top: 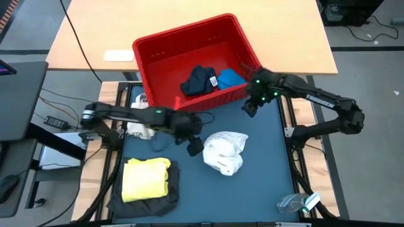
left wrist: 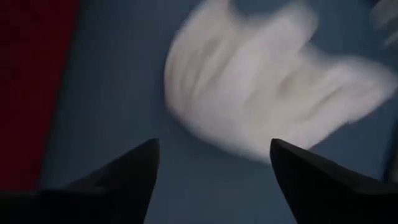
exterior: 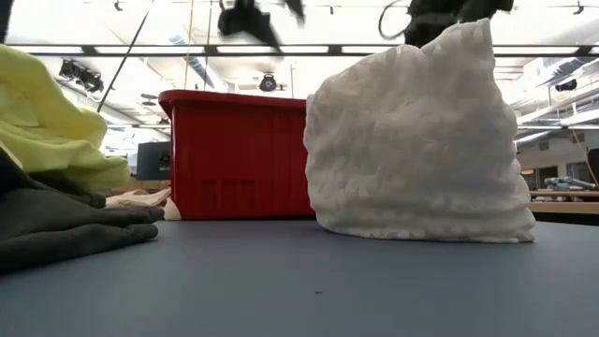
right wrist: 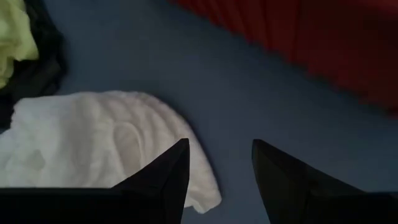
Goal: Fold laundry
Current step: Fold the white blouse
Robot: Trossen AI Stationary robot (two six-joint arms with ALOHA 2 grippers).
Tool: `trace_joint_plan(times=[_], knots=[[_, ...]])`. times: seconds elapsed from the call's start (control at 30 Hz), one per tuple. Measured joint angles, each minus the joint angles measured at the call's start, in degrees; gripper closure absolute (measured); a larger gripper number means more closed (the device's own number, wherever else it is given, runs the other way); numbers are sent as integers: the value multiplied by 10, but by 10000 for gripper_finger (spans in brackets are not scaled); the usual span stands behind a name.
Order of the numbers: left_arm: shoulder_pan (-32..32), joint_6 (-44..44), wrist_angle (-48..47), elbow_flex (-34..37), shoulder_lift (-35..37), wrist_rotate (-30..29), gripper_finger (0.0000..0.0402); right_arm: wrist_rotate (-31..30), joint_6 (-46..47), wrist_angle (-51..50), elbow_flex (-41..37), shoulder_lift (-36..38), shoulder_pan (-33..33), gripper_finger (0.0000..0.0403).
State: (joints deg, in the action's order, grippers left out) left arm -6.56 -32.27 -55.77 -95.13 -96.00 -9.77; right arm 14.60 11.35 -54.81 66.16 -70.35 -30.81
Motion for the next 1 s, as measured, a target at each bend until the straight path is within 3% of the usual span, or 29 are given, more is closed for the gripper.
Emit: trace_joint_plan(times=[0.17, 0.47, 0.67, 0.77, 0.87, 1.0], knots=[[52, 25, -75, -2, -61, 73, 120, 37, 9, 15, -31, -32, 0, 223], [230, 105, -114, -2, -91, 71, 158, 36, 8, 100, -33, -94, -31, 223], [324, 217, -53, -3, -90, 64, 175, -68, 21, 220, -33, -99, -94, 222], [364, 256, 18, -3, -89, 25, 178, -127, 3, 306, -31, -102, -137, 222], [414, 313, 127, -2, -94, -32, 179, -127, -9, 381, -31, -107, -173, 222], [472, 330, 201, 0, -96, -11, 180, -71, 8, 403, -31, -105, -209, 222]])
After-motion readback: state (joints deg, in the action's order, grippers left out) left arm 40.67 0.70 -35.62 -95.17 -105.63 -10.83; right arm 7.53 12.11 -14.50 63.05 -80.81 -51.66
